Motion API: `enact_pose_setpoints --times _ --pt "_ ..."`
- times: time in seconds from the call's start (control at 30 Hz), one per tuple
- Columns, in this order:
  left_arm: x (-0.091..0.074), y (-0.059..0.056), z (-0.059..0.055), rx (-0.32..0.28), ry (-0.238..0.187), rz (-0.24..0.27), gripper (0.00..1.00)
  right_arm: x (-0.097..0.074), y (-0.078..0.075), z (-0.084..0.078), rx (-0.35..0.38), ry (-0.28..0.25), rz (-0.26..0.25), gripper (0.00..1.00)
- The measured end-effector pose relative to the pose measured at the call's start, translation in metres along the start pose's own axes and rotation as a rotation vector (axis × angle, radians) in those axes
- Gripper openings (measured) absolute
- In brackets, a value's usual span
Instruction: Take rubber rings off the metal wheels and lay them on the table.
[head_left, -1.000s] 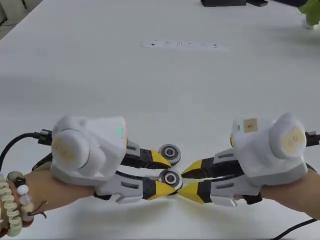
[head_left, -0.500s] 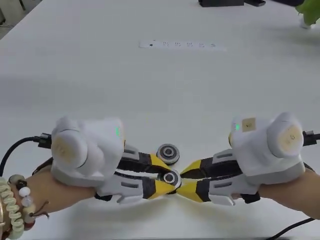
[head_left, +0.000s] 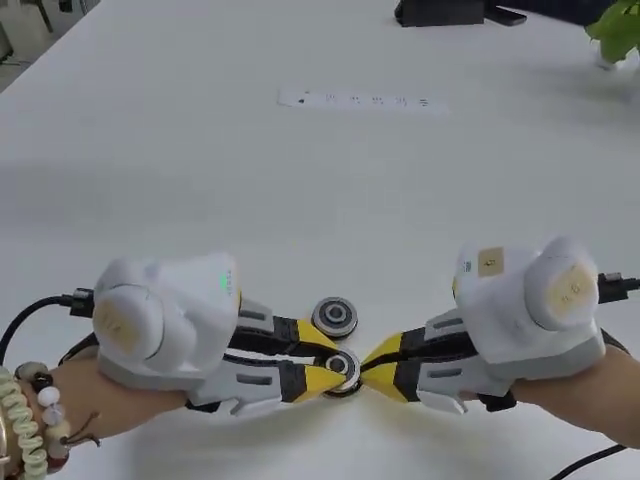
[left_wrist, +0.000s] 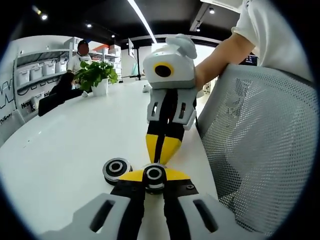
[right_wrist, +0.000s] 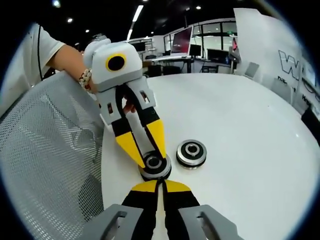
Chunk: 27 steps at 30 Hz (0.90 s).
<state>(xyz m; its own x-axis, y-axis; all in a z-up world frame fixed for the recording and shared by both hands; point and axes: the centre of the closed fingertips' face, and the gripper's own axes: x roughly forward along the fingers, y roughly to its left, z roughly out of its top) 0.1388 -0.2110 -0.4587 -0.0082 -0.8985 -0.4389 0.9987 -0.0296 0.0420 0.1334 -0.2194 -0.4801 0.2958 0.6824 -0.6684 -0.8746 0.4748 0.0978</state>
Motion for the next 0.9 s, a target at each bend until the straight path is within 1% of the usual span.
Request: enact_pose_setpoints --times 0.03,0.1,0.17,0.23,0.33,0.37,0.4,0.5,0.53,0.57,0.6,0.63,0.67,0.73,0.77,0.83,0.9 --pt "0.0000 0.0000 0.0000 0.001 -0.001 -0.001 0.08 0.0001 0.0003 -0.0002 -0.013 0.002 -0.001 0.00" --pt "0.0001 -0.0002 0.0005 0.003 -0.001 -0.001 0.08 0.0006 0.0001 -0.0008 -0.010 0.010 -0.005 0.00" --pt "0.0000 -0.0002 0.0006 0.005 0.000 0.000 0.08 0.0010 -0.0003 -0.0016 0.016 0.015 -0.008 0.00" --pt "0.0000 -0.0003 0.0007 0.005 0.000 0.001 0.08 0.0011 -0.0010 -0.0020 0.077 0.013 -0.003 0.00" --pt "0.0000 -0.0004 0.0006 0.005 -0.005 0.004 0.08 0.0013 -0.0008 -0.0026 0.074 0.014 -0.011 0.00" --pt "-0.0002 -0.0007 0.0006 0.006 -0.011 0.006 0.08 0.0014 -0.0009 -0.0031 0.086 0.016 -0.018 0.00" --pt "-0.0005 -0.0010 0.0002 0.009 -0.016 0.006 0.08 0.0015 -0.0008 -0.0030 0.098 0.012 -0.023 0.00" --pt "-0.0009 -0.0007 0.0008 0.007 -0.029 0.005 0.08 0.0013 -0.0005 -0.0034 0.100 -0.024 -0.027 0.00" --pt "-0.0009 -0.0007 0.0009 0.007 -0.028 0.005 0.08 0.0015 -0.0005 -0.0030 0.140 -0.036 -0.032 0.00" --pt "-0.0010 -0.0007 0.0009 0.006 -0.028 0.005 0.08 0.0007 -0.0012 -0.0031 0.139 -0.038 -0.019 0.00" --pt "-0.0010 -0.0008 0.0010 0.007 -0.028 0.006 0.08 0.0003 -0.0018 -0.0024 0.200 -0.045 -0.015 0.00" --pt "-0.0010 -0.0009 0.0010 0.008 -0.028 0.006 0.08 0.0005 -0.0015 -0.0054 0.274 -0.021 -0.005 0.00" --pt "-0.0010 -0.0013 0.0012 0.009 -0.028 0.006 0.08 0.0009 -0.0016 -0.0033 0.331 -0.024 0.004 0.00" --pt "-0.0012 -0.0015 0.0012 0.010 -0.028 0.006 0.08 0.0011 -0.0049 -0.0034 0.344 -0.027 0.007 0.00" --pt "-0.0012 -0.0015 0.0012 0.010 -0.027 0.006 0.08 0.0014 -0.0045 -0.0030 0.367 -0.036 0.006 0.00" --pt "-0.0013 -0.0014 0.0011 0.011 -0.027 0.007 0.08 0.0009 -0.0032 -0.0033 0.398 -0.035 0.015 0.00" --pt "-0.0013 -0.0012 0.0010 0.012 -0.027 0.007 0.08 -0.0003 -0.0024 -0.0014 0.472 -0.049 0.030 0.00"
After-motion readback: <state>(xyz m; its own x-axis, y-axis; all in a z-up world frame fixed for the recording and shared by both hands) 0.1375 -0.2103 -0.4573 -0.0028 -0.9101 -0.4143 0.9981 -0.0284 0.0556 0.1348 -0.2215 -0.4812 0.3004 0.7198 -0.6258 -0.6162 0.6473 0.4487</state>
